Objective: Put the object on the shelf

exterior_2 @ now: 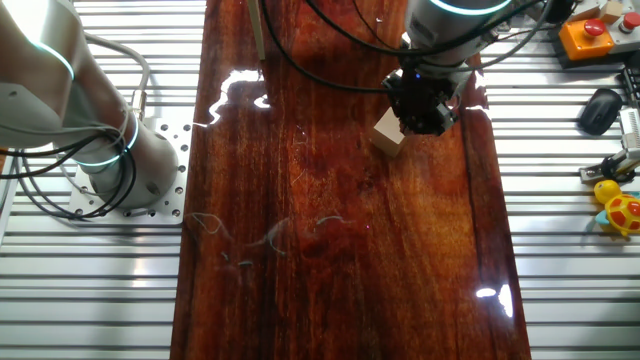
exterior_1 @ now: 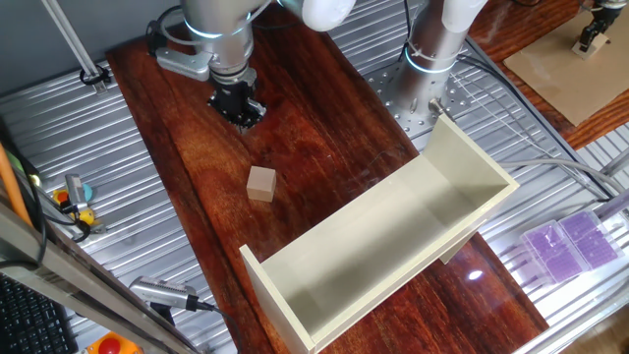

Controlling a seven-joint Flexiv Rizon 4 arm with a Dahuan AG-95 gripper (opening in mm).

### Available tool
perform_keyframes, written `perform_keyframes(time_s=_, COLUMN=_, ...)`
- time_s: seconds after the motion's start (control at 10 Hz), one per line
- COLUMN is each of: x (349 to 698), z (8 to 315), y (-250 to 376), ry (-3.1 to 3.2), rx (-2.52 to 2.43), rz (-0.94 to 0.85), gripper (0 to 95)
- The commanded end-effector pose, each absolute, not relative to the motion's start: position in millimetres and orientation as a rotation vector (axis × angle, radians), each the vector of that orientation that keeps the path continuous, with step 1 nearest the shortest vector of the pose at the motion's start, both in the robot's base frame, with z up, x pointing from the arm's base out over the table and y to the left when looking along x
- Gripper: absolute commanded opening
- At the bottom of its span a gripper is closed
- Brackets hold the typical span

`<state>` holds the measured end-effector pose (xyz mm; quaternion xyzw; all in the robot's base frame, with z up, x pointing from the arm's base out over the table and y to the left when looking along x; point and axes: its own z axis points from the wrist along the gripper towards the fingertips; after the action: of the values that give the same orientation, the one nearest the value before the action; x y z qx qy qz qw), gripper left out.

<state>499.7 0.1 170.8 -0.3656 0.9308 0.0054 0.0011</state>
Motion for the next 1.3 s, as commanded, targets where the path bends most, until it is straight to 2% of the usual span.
perform_keyframes(time_s=0.1, x=499.9, z=170.7, y=0.2, ry=2.928, rx=-1.146, rz=0.031, gripper=0.0)
perform_keyframes(time_s=0.3, x=501.5, z=169.4, y=2.0, ry=2.912, rx=-1.176, rz=0.048, gripper=0.0)
perform_keyframes(time_s=0.5, x=512.4, z=158.9, y=16.6, ry=2.913, rx=-1.200, rz=0.054, gripper=38.0)
perform_keyframes(time_s=0.7, x=519.8, z=146.4, y=32.3, ry=2.911, rx=-1.220, rz=0.053, gripper=38.0)
perform_keyframes(time_s=0.8, x=522.3, z=140.8, y=39.0, ry=2.914, rx=-1.223, rz=0.054, gripper=57.0)
perform_keyframes(time_s=1.3, x=526.9, z=128.0, y=54.5, ry=2.927, rx=-1.205, rz=0.046, gripper=57.0)
